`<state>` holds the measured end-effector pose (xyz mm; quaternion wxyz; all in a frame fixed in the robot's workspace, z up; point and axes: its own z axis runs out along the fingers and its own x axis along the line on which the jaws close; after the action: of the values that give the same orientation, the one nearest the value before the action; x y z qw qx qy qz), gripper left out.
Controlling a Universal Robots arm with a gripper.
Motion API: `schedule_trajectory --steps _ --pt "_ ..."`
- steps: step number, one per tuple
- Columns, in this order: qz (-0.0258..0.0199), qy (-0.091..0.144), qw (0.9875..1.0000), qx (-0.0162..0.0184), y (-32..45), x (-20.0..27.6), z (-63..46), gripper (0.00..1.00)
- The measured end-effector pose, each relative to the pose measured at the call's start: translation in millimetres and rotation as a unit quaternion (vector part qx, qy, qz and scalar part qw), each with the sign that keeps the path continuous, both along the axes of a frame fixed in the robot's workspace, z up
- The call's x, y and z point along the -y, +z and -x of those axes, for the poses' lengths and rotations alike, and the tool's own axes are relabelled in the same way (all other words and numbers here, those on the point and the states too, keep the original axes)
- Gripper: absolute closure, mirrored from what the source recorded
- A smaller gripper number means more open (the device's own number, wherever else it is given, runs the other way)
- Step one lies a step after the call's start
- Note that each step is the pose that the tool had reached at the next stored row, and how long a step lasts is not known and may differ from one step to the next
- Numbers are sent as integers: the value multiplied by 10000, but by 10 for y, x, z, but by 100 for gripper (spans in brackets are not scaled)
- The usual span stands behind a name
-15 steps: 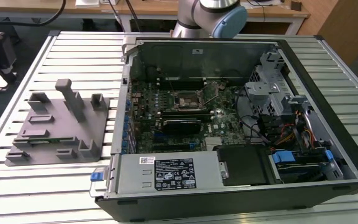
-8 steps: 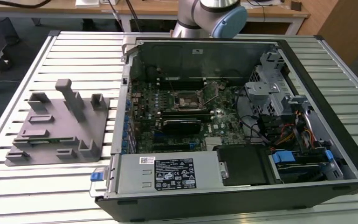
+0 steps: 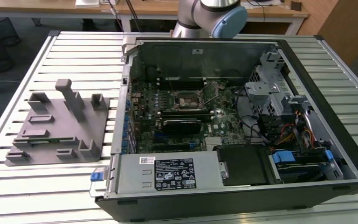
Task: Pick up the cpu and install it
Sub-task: 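Pick up the cpu and move it towards the insertion slot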
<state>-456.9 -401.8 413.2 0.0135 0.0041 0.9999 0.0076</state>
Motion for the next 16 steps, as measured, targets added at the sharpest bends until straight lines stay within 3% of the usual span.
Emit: schedule_trajectory --steps 6,16 --pt "1 0 10000 0 28 -2 -7 47" --pt "0 0 10000 1 27 -2 -180 47"
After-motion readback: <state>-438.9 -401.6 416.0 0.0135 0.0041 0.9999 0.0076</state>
